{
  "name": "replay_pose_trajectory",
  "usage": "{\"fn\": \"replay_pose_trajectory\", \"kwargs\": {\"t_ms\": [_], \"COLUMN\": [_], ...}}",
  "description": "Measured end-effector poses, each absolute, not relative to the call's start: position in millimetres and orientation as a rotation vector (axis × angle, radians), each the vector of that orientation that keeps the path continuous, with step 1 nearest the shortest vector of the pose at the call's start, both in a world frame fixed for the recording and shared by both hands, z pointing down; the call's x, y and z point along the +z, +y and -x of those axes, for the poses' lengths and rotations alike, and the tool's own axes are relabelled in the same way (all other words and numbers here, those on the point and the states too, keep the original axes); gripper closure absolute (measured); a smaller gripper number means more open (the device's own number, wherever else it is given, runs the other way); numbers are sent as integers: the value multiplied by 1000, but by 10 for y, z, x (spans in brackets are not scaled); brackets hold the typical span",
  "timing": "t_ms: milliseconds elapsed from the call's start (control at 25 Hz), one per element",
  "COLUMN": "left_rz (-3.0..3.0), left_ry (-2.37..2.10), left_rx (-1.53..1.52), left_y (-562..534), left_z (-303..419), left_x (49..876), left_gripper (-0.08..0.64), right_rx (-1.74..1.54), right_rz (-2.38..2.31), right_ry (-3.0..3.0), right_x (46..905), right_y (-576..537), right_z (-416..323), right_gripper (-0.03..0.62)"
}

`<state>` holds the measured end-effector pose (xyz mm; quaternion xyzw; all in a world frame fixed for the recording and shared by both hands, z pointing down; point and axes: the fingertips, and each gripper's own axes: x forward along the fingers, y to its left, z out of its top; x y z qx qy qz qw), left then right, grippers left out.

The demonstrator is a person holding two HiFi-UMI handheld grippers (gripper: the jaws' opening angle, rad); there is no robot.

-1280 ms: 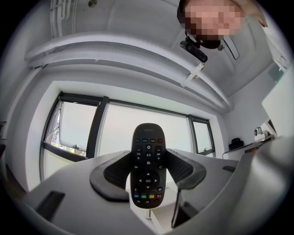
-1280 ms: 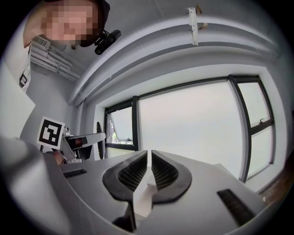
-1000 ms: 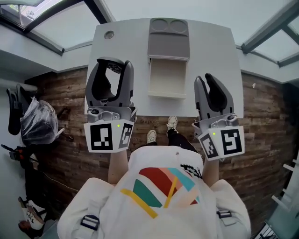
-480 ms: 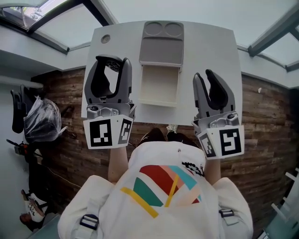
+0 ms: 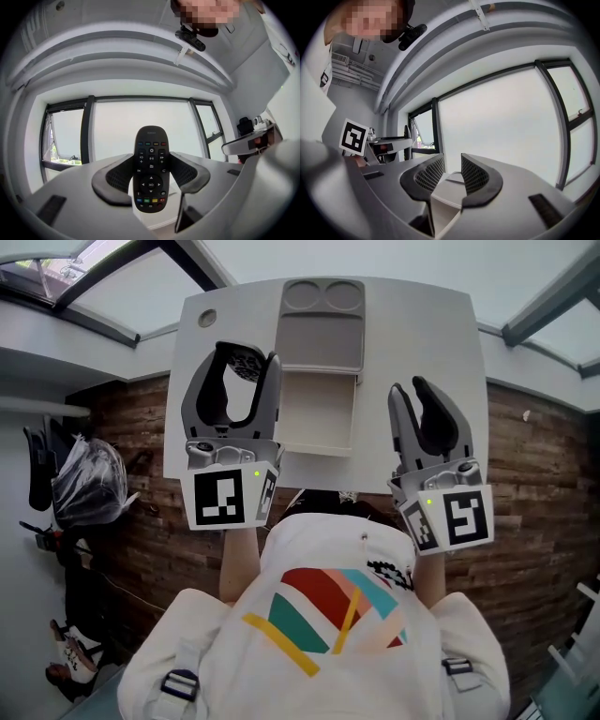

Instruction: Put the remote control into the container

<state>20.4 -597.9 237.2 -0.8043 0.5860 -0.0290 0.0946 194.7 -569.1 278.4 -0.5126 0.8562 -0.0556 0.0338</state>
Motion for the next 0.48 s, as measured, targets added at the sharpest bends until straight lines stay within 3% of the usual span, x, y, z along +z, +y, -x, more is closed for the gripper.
{"fn": "replay_pose_trajectory", "kwargs": {"t_ms": [480], "left_rz": [2730], "left_ry": [1485], "left_rx": [-625], "left_y": [-6231], "left_z": [-684], "left_x": [3803], "left_gripper": [307], "right_rx": [-186], "right_rz": [1642], "right_ry": [2639], "right_x": [2798], "right_y": [-5990], "right_z": [-1875], "right_gripper": [499]}}
